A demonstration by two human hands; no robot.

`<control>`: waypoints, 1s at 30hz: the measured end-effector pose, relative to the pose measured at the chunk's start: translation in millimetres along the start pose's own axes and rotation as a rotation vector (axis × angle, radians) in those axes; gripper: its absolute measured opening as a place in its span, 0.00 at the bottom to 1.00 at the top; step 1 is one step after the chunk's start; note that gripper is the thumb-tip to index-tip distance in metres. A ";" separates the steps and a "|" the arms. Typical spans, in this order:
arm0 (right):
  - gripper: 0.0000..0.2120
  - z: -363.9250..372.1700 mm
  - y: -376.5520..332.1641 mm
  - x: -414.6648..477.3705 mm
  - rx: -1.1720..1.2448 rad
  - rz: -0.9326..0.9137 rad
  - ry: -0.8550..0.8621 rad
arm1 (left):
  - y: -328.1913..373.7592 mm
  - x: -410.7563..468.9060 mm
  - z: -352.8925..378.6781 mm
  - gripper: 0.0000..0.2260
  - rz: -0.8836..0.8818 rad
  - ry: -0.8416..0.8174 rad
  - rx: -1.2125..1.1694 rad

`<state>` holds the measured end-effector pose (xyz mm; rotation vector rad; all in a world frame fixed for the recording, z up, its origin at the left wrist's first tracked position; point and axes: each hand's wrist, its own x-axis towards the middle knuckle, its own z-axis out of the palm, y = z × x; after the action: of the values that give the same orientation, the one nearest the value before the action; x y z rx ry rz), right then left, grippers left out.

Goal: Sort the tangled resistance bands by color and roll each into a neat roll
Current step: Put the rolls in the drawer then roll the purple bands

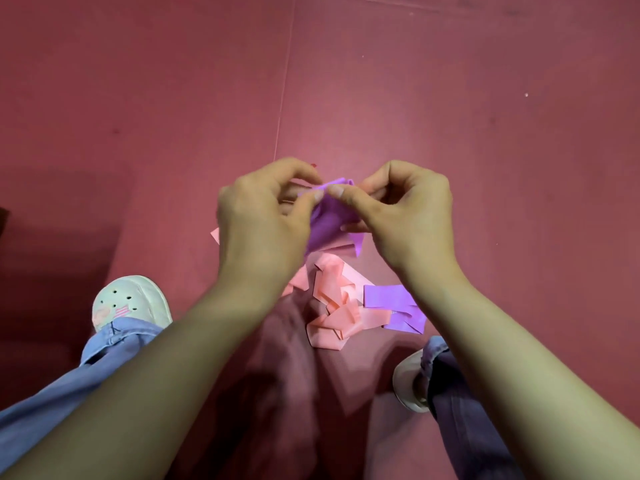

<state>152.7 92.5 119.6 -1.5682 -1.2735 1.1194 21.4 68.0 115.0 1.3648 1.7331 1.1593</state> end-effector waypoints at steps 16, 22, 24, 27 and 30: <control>0.08 -3.2 0.0 2.7 0.303 0.074 -0.225 | 0.4 5.4 -3.5 0.05 -0.210 -0.107 -0.255; 0.08 -6.1 -5.6 5.1 0.116 0.027 -0.163 | -5.6 15.6 -14.0 0.11 -0.182 -0.032 -0.167; 0.10 -5.8 -5.5 4.7 -0.022 0.011 -0.146 | -7.3 16.5 -14.8 0.10 -0.153 -0.037 -0.107; 0.13 -7.7 -6.2 4.5 -0.141 -0.020 -0.145 | -7.6 18.4 -18.4 0.11 -0.067 -0.069 0.011; 0.11 -11.3 -9.1 4.8 -0.035 0.000 -0.220 | -6.6 21.1 -23.8 0.12 -0.046 -0.133 0.042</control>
<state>161.6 98.1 130.8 -1.5016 -1.4434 1.3039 -7.6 82.0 119.4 1.3870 1.6940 0.9894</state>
